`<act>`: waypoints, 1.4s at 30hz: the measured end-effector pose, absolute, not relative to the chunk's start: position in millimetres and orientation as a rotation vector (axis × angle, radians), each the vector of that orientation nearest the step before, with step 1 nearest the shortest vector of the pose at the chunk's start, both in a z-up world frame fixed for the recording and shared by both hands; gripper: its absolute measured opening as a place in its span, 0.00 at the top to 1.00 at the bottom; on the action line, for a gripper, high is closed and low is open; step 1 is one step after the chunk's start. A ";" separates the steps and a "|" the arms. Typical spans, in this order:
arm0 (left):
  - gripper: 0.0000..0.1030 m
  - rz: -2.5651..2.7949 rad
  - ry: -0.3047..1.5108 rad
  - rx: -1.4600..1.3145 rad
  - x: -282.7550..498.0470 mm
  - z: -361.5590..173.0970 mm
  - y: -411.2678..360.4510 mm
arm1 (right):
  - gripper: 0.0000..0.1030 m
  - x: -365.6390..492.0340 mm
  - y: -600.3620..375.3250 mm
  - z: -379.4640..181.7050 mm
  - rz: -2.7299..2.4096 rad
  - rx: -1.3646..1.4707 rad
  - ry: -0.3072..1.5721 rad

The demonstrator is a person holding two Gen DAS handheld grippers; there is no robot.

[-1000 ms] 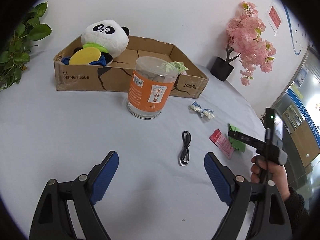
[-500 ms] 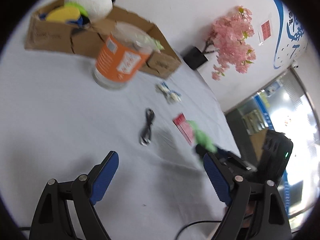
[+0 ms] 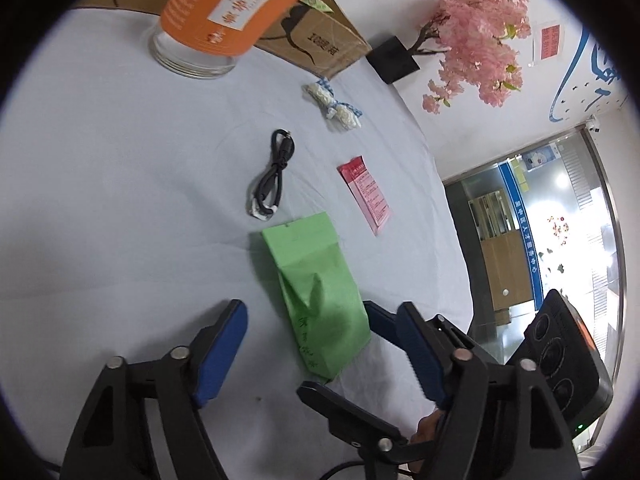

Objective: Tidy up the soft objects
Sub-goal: 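Carry the green packet into the cardboard box and release it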

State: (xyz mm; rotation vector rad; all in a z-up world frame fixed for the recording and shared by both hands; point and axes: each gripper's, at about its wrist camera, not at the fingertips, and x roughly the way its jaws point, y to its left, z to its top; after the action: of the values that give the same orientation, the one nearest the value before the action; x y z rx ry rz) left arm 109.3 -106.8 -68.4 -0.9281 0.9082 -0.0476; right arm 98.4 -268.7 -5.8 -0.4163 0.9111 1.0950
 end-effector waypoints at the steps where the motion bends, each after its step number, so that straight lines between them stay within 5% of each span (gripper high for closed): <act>1: 0.40 -0.051 0.916 -0.922 112.1 -69.1 -107.3 | 0.39 104.0 -265.9 -8.0 1.091 -0.417 0.922; 5: 0.65 -0.063 0.958 -0.895 127.4 -74.1 -113.2 | 0.51 122.5 -263.7 -18.0 1.051 -0.395 0.973; 8: 0.69 -0.109 0.954 -0.856 139.5 -70.0 -124.8 | 0.57 130.8 -269.2 -16.0 1.049 -0.358 0.956; 25: 0.72 -0.329 0.819 -0.660 256.6 -14.7 -164.9 | 0.63 206.4 -321.8 24.2 0.678 -0.277 0.634; 42: 0.71 -0.087 0.479 -0.679 315.7 46.3 -43.6 | 0.64 311.5 -209.7 65.1 0.819 -0.248 0.260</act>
State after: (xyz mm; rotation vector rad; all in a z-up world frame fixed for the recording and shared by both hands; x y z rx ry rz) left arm 315.7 -43.6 46.3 -0.6793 0.4790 -0.0873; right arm 311.5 -209.7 65.1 -0.2485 0.2601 0.8187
